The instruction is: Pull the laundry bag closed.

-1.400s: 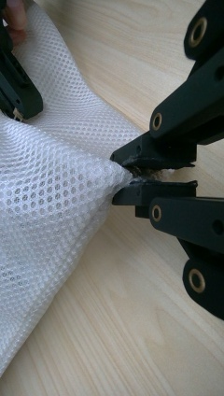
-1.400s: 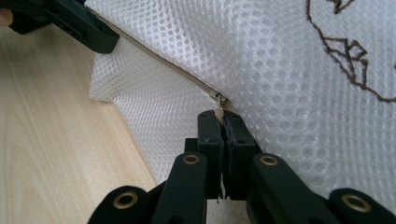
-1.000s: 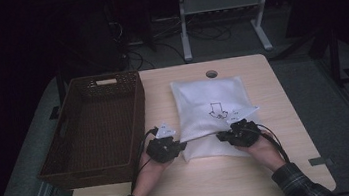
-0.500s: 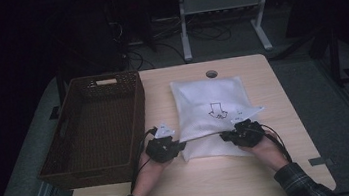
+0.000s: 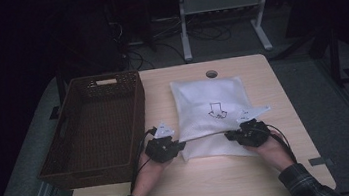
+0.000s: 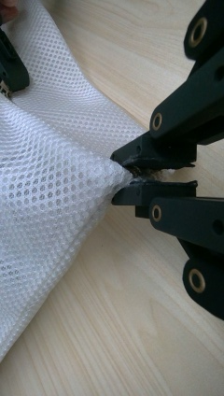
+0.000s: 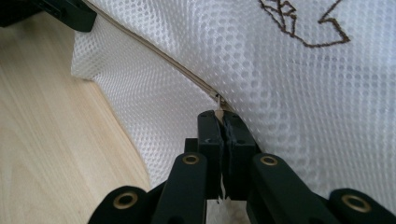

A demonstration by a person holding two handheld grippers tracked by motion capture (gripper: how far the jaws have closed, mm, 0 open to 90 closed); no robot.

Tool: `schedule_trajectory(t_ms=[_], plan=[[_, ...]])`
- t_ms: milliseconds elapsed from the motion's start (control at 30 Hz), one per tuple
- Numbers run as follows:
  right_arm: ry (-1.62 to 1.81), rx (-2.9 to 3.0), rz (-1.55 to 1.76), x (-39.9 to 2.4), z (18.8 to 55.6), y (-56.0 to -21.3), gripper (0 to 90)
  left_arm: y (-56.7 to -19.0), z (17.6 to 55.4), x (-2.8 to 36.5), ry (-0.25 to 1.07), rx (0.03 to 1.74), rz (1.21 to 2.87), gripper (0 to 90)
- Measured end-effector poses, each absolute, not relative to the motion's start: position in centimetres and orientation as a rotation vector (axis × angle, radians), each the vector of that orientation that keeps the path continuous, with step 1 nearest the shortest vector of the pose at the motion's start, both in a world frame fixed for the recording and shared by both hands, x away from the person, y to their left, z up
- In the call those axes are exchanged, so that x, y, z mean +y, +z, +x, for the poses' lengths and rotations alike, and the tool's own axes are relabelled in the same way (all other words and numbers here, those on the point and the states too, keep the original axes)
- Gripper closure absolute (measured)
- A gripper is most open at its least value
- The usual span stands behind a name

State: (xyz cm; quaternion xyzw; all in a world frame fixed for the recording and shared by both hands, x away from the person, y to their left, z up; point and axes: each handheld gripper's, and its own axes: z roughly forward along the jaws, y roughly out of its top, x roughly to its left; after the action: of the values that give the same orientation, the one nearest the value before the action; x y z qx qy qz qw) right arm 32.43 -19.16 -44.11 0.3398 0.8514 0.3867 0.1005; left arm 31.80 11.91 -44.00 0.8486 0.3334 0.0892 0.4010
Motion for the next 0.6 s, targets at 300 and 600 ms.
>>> schedule_trajectory(t_ms=[300, 600], plan=[[1.137, 2.513, 1.018, -20.0, 32.2, -44.0, 86.8, -44.1, 31.8, 11.9, 0.220, 0.844, 2.141, 82.8], [1.127, 2.509, 1.026, -20.6, 31.9, -44.2, 86.8, -44.0, 31.8, 11.9, 0.229, 0.841, 2.151, 82.9]])
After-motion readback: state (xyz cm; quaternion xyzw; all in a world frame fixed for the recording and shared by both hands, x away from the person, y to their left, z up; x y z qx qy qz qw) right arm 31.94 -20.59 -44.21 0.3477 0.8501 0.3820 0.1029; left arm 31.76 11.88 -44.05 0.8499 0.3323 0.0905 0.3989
